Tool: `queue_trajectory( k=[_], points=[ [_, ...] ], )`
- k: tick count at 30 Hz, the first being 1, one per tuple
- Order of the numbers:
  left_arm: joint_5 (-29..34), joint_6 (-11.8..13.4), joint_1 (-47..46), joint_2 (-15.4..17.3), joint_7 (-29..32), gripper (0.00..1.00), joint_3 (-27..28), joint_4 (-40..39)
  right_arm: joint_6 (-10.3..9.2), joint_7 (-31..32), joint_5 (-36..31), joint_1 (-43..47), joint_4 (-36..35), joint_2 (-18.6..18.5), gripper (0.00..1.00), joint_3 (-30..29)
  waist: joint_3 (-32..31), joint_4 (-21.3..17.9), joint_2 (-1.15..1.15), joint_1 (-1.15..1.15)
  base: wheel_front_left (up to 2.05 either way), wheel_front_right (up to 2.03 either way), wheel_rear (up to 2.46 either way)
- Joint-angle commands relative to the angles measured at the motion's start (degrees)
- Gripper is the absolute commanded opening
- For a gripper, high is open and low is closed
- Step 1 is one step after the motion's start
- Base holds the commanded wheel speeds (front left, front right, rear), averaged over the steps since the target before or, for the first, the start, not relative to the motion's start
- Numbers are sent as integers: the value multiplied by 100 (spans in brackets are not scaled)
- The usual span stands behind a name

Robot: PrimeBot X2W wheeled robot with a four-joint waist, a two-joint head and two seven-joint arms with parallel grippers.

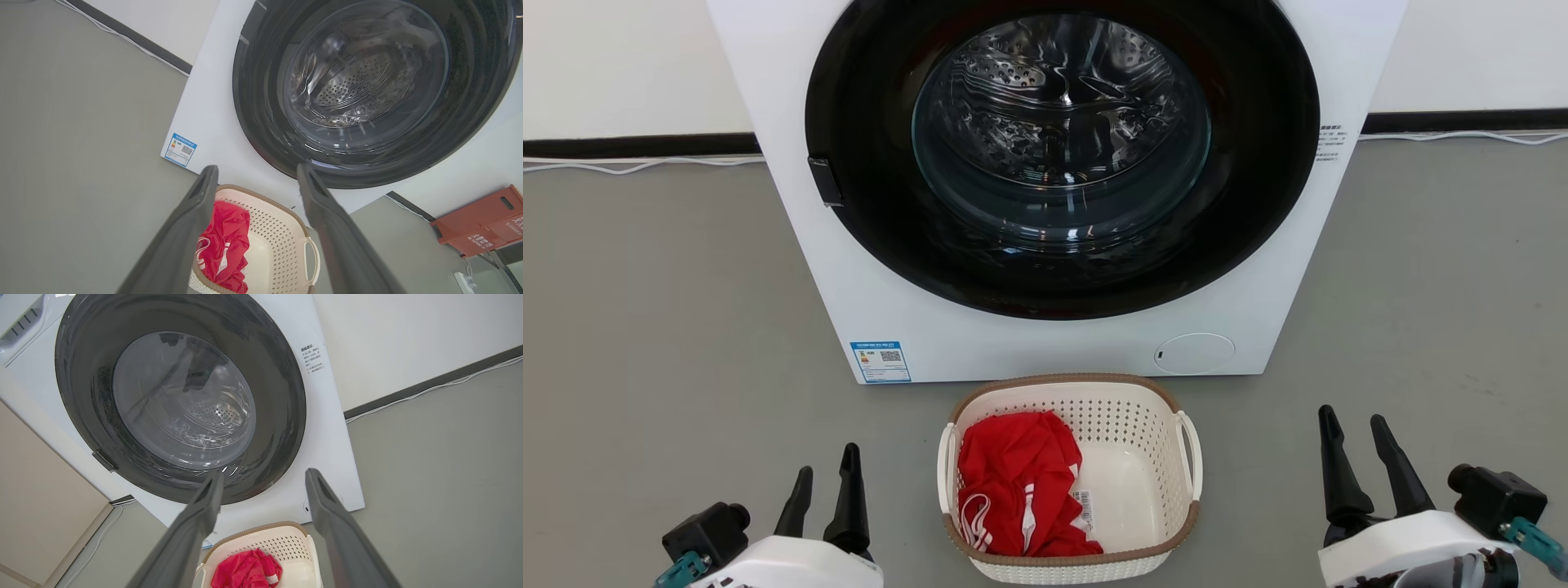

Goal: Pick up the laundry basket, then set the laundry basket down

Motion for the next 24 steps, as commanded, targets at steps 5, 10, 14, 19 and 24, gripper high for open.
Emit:
queue_trajectory(
  k=[5, 10, 14, 19, 24],
  points=[
    [514, 79, -71, 64, -176, 100, 100, -231, 33, -184, -546, -140, -132, -63, 100, 129, 0, -4, 0, 0, 0, 0, 0],
    [846, 120, -55, 69, -261, 100, 81, -257, 35, -267, -890, -140, -112, -63, 100, 122, 14, -5, 0, 0, 0, 0, 0],
    [1105, 148, -50, 73, -329, 100, 46, -266, 36, -335, -1141, -136, -97, -64, 100, 102, 26, 0, 0, 0, 0, 0, 0],
    [1406, 194, -33, 78, -415, 100, 11, -286, 38, -419, -1457, -125, -81, -65, 100, 91, 35, -5, 0, 0, 0, 0, 0],
    [1667, 228, -17, 83, -483, 100, -7, -302, 39, -486, -1696, -130, -74, -67, 100, 98, 44, -14, 0, 0, 0, 0, 0]
  ],
)
